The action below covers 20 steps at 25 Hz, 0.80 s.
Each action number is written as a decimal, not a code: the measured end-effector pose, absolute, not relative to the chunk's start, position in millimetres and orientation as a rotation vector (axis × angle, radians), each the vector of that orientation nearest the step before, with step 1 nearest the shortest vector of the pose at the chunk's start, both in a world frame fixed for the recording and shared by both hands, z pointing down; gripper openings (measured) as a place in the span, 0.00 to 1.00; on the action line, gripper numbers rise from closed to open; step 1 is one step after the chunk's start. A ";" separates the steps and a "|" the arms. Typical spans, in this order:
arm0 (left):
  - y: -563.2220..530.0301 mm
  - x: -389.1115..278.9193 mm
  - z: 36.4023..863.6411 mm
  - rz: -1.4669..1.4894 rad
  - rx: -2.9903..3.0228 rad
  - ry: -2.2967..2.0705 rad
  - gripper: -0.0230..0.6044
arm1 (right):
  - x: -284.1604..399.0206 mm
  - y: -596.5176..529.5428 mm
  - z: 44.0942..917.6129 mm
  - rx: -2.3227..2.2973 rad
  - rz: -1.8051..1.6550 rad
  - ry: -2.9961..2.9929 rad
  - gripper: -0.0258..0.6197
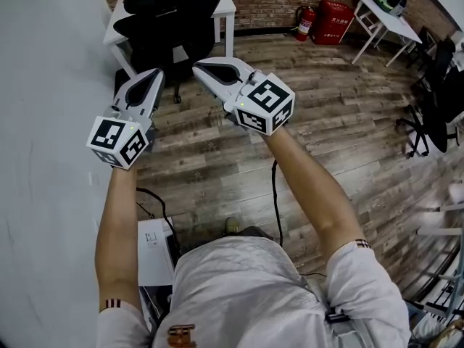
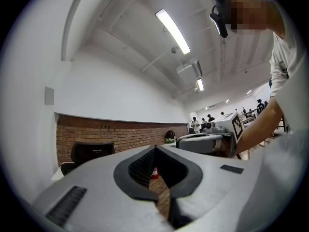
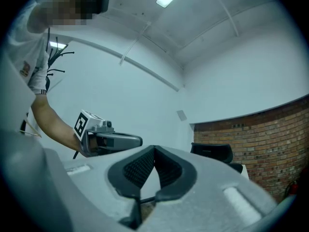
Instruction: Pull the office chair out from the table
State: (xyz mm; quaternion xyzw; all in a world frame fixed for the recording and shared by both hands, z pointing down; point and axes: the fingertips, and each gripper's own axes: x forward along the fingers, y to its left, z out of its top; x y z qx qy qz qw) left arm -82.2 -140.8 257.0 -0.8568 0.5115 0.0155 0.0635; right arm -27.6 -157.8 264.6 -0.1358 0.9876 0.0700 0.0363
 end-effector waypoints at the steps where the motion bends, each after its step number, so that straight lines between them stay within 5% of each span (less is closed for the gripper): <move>1: -142.7 -82.3 255.4 0.043 -2.577 1.555 0.04 | -25.8 -159.4 263.7 -0.405 0.229 3.037 0.04; 11: -172.6 -98.5 255.9 -0.016 -2.522 1.617 0.04 | -15.4 -198.4 264.8 -0.391 0.253 3.044 0.04; 20: -252.7 -163.2 266.2 0.019 -2.510 1.619 0.04 | -71.8 -283.3 273.8 -0.421 0.270 3.063 0.04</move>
